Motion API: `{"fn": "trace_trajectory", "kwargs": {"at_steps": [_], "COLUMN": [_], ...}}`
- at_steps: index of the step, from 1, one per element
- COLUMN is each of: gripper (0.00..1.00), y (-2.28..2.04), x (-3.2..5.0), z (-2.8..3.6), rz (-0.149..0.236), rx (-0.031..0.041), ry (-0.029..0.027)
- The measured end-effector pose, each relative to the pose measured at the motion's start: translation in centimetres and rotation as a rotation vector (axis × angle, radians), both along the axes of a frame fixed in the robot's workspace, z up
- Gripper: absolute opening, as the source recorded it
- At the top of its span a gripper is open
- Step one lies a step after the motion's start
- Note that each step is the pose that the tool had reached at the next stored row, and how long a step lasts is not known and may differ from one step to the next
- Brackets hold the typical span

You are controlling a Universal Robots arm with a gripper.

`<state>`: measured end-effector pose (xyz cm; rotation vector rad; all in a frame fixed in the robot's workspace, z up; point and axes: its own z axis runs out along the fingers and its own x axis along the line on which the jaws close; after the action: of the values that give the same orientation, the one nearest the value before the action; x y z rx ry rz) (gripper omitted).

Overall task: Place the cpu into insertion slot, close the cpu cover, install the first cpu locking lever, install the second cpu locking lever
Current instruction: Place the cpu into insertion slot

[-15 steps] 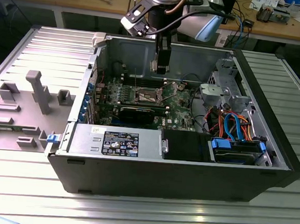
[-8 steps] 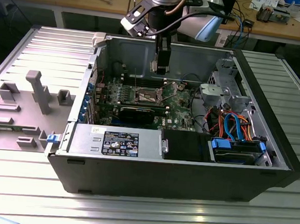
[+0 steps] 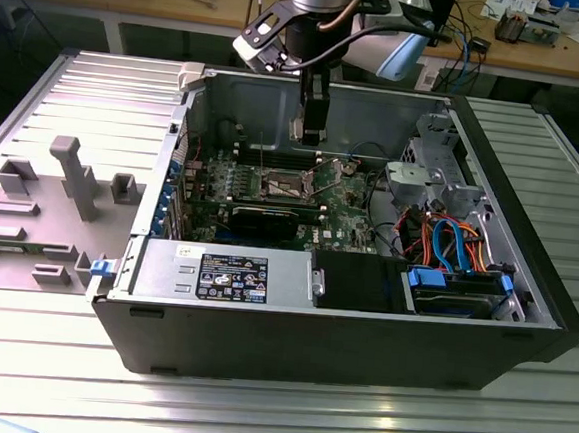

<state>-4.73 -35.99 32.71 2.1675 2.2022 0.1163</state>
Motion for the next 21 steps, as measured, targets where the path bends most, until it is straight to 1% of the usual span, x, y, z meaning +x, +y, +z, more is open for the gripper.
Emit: {"fn": "trace_trajectory", "kwargs": {"at_steps": [6,10,16,21], "gripper": [0.54,0.54,0.54,0.54], "y": [0.00,0.00,0.00,0.00], "x": [0.00,0.00,0.00,0.00], "z": [-0.21,-0.55,-0.85,-1.35], "rz": [0.000,0.000,0.000,0.000], "rx": [0.0000,0.0000,0.0000,0.0000], "ry": [0.0000,0.0000,0.0000,0.0000]}}
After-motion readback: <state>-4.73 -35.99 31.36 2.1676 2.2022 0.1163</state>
